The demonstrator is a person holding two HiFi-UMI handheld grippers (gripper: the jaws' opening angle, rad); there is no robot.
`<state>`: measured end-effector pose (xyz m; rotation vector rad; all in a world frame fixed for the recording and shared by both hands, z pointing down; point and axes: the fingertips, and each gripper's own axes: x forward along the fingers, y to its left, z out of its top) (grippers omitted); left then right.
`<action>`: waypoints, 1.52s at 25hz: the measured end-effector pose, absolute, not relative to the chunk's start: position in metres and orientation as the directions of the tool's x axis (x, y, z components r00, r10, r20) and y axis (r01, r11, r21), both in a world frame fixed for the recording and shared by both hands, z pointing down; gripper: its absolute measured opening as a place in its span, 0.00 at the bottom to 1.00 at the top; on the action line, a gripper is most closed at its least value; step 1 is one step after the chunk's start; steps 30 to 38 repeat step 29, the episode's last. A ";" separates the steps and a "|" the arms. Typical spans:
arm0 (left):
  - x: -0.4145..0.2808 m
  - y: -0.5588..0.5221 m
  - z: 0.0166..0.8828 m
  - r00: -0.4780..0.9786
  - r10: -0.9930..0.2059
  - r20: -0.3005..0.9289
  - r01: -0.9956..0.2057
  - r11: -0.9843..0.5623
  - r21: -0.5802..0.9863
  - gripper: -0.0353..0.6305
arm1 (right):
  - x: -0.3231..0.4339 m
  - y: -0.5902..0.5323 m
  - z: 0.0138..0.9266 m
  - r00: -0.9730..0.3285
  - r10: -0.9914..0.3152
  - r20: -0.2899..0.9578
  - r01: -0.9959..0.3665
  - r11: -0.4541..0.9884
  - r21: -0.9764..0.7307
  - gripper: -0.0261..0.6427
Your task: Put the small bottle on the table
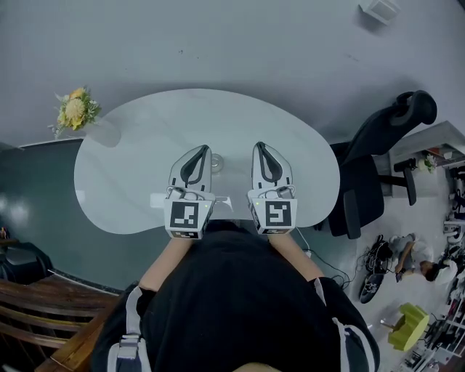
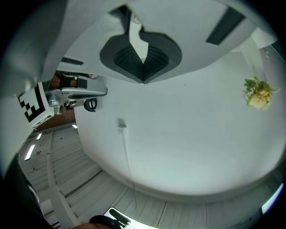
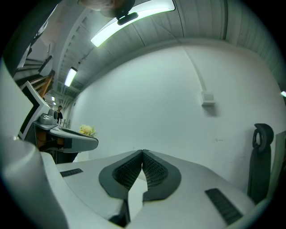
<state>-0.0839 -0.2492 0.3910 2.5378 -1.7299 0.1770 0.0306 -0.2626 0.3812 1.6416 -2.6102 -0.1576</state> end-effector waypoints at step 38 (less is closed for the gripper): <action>-0.090 -0.238 0.374 0.365 -0.923 0.120 -0.928 -0.370 -0.029 0.06 | 0.020 -0.246 0.352 -0.440 -0.897 -0.034 -0.892 0.432 0.135 0.07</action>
